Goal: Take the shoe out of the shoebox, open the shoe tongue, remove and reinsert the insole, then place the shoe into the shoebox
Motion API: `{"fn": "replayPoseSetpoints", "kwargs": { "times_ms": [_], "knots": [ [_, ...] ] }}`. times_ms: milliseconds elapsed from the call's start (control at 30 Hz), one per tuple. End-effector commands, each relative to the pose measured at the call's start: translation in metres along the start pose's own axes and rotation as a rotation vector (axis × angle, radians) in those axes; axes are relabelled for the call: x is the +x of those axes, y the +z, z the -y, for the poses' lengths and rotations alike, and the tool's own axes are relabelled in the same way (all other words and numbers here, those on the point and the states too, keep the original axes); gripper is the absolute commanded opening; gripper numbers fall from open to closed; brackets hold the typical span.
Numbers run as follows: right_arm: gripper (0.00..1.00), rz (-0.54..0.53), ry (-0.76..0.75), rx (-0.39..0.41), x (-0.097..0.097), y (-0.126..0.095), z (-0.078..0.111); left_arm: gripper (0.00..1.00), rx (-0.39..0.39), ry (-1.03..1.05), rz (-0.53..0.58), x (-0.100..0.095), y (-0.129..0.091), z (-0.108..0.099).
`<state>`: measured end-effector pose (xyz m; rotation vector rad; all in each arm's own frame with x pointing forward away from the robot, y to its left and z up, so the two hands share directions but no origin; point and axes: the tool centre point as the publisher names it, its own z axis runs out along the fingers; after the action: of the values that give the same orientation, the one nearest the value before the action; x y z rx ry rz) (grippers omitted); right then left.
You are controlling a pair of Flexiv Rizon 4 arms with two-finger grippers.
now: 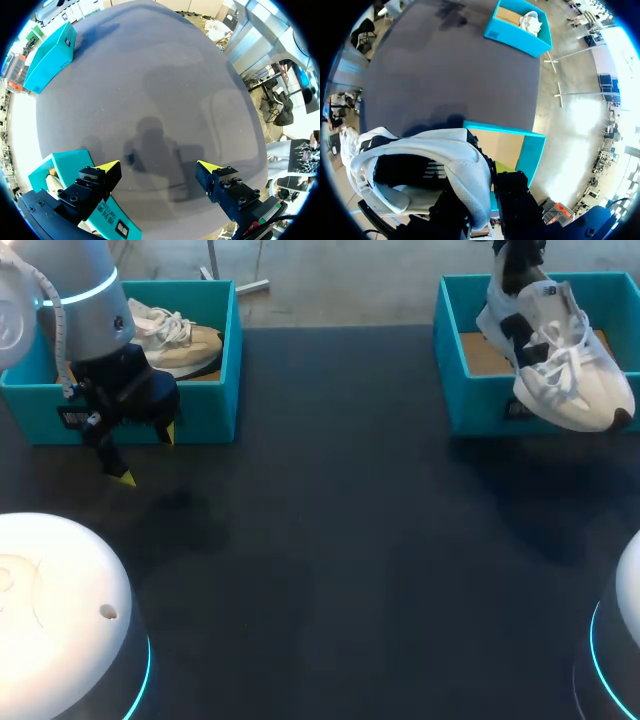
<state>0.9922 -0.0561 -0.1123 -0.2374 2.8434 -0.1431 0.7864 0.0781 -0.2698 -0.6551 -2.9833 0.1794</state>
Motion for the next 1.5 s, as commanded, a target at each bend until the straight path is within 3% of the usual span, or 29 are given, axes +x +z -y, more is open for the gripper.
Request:
{"fn": "replayPoseSetpoints", "kwargs": {
  "times_ms": [33,67,233,300,367,500,733,900,1100,1500],
  "knots": [
    [0.0,0.002,0.0,0.0,0.001,-0.001,0.001,1.0,-0.002,0.0,0.002,0.001,0.0,0.0],
    [0.0,0.002,0.0,0.0,0.001,-0.001,0.001,1.0,-0.002,0.0,0.002,0.001,0.0,0.0],
    [0.0,-0.061,-0.005,0.058,-0.024,0.006,0.056,1.0,-0.002,0.0,0.002,0.001,0.0,0.0],
    [0.0,-0.021,-0.007,0.02,-0.033,0.006,0.071,1.0,-0.002,0.0,0.002,0.001,0.0,0.0],
    [0.0,-0.018,-0.008,0.05,-0.043,0.008,0.086,1.0,-0.002,0.0,0.002,0.001,0.0,0.0],
    [0.0,0.003,-0.048,0.024,-0.068,0.012,0.114,1.0,-0.002,0.0,0.002,0.001,0.0,0.0],
    [0.0,-0.037,-0.039,0.06,-0.105,0.035,0.148,1.0,-0.002,0.0,0.002,0.001,0.0,0.0],
    [0.0,-0.074,0.014,0.04,-0.12,0.055,0.164,1.0,-0.002,0.0,0.002,0.001,0.0,0.0],
    [0.0,-0.092,0.083,0.028,-0.122,0.069,0.176,1.0,-0.002,0.0,0.002,0.001,0.0,0.0],
    [0.0,-0.092,0.083,0.028,-0.122,0.069,0.176,1.0,-0.002,0.0,0.002,0.001,0.0,0.0]
  ]
}}
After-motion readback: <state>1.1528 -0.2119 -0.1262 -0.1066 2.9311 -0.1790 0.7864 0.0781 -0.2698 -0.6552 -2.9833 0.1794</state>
